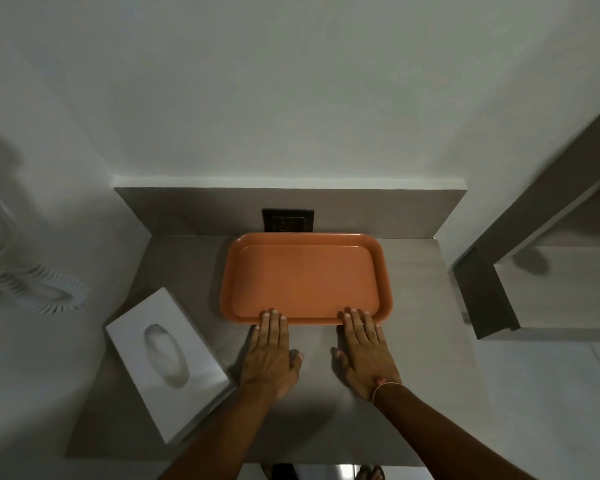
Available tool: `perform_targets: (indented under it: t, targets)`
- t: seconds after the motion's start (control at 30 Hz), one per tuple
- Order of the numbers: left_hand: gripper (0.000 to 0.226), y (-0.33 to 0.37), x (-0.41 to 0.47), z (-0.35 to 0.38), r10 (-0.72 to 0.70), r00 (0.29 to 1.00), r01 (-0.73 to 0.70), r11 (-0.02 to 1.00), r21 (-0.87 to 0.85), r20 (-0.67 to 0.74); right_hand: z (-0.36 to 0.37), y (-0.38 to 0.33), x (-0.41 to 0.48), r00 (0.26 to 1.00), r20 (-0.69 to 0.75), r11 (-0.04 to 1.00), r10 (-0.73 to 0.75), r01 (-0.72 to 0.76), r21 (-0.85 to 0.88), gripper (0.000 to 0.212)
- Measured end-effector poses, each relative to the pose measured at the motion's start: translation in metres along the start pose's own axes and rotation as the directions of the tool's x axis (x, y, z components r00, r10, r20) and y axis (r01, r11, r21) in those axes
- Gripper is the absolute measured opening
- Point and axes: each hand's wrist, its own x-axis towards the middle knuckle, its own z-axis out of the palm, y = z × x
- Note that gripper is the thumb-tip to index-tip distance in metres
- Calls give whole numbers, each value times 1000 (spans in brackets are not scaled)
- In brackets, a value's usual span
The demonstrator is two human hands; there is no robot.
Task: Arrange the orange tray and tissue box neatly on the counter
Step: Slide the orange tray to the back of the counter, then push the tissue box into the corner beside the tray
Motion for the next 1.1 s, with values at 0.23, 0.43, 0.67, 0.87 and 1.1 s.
perform_targets:
  t: [0.23,0.43,0.67,0.87,1.1]
  targets:
    - [81,-11,-25,-16,15,982,-24,999,-44,-189,-14,-15,-5,989,-84,989,-125,131,74,72]
    - [79,-66,-101,-18,-348,879,246,917,-314,-326,-21,-88,-2,900,-134,853,-414,435,287,72]
    - [78,-133,-133,-13,-602,766,453,753,-477,-224,-7,-194,11,848,14,763,-529,468,446,67]
    - [75,-162,-120,-8,-584,794,458,756,-468,-168,10,-234,42,823,92,803,-560,512,305,66]
    - [74,-167,-120,-2,-551,812,341,718,-606,-195,27,-239,42,863,70,841,-501,466,275,60]
